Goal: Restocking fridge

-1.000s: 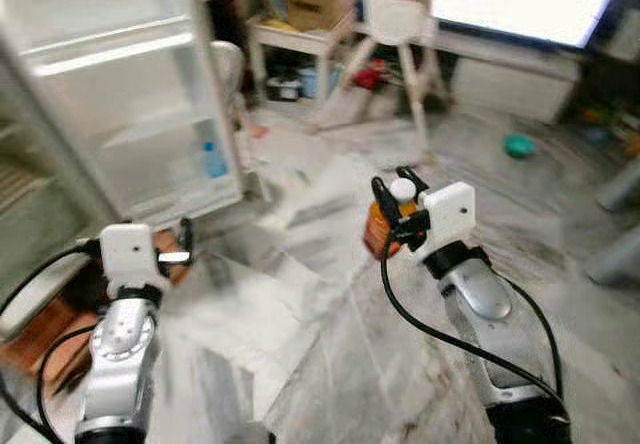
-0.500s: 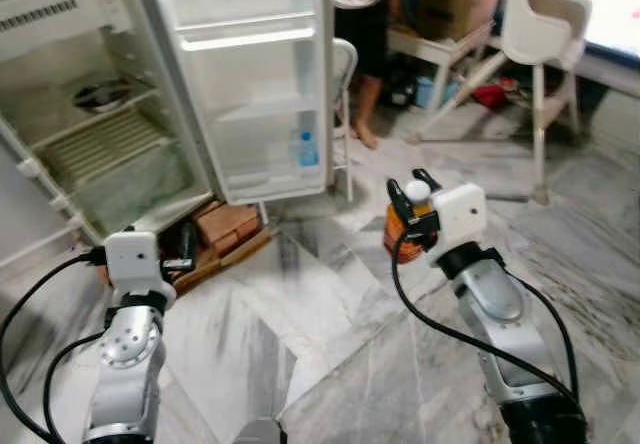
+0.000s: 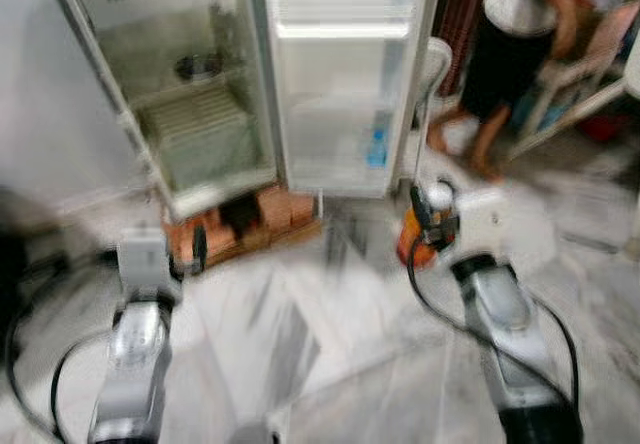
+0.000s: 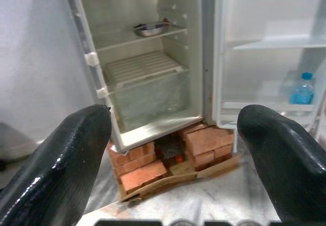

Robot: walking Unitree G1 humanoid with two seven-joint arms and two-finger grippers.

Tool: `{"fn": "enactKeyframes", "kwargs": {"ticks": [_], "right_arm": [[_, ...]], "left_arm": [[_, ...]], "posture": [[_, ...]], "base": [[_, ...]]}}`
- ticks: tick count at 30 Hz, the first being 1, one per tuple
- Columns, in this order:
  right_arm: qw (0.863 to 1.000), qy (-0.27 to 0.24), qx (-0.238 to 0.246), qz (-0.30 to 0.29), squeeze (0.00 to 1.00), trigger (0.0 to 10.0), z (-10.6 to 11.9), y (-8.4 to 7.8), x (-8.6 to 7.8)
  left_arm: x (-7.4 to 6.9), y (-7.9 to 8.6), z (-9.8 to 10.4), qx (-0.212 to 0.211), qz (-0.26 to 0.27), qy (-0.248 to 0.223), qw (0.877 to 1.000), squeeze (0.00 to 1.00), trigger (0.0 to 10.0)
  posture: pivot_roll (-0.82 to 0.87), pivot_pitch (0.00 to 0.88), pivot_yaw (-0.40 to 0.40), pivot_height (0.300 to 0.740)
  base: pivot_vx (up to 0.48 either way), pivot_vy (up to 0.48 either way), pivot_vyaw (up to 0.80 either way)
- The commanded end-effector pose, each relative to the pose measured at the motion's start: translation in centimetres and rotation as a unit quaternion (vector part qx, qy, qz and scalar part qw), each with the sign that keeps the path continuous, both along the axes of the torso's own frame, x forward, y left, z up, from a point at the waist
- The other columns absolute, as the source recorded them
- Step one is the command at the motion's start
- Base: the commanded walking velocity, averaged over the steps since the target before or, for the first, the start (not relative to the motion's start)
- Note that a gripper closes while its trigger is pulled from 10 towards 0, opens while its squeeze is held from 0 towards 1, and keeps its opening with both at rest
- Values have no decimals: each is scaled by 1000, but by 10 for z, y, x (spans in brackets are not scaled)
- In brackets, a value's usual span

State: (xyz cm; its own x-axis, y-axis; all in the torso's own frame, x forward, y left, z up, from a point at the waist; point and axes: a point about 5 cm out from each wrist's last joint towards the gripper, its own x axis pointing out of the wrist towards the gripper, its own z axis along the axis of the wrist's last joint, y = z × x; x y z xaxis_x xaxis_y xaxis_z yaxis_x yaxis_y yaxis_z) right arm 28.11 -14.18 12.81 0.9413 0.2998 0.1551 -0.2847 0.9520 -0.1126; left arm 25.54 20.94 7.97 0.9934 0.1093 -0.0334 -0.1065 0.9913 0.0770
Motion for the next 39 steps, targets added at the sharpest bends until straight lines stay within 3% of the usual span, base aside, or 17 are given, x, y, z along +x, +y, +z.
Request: {"fn": "enactKeyframes", "kwargs": {"ticks": [1,8,15,33,39], "right_arm": [[1000,-25,-1,-1,0,10000,9,-4,0],[1000,-28,7,0,0,10000,13,-10,5],[999,-41,-9,33,0,10000,16,-2,2],[997,-42,-6,66,0,10000,16,4,1],[997,-39,-3,65,0,10000,15,4,1]], "left_arm": [[3,-5,4,0,-10,-9,1000,0,10000],[4,-6,3,-6,-12,-11,1000,0,10000],[5,-8,3,-8,-12,-12,1000,0,10000],[5,-10,1,-10,-12,-6,1000,0,10000],[5,-11,1,-10,-13,-6,1000,0,10000]], "posture": [[12,0,-9,740],[13,0,-14,740],[13,0,-17,740],[9,0,-19,740],[9,0,-21,740]], "base": [[266,0,0],[338,0,0],[362,0,0],[329,0,755],[306,0,144]]}}
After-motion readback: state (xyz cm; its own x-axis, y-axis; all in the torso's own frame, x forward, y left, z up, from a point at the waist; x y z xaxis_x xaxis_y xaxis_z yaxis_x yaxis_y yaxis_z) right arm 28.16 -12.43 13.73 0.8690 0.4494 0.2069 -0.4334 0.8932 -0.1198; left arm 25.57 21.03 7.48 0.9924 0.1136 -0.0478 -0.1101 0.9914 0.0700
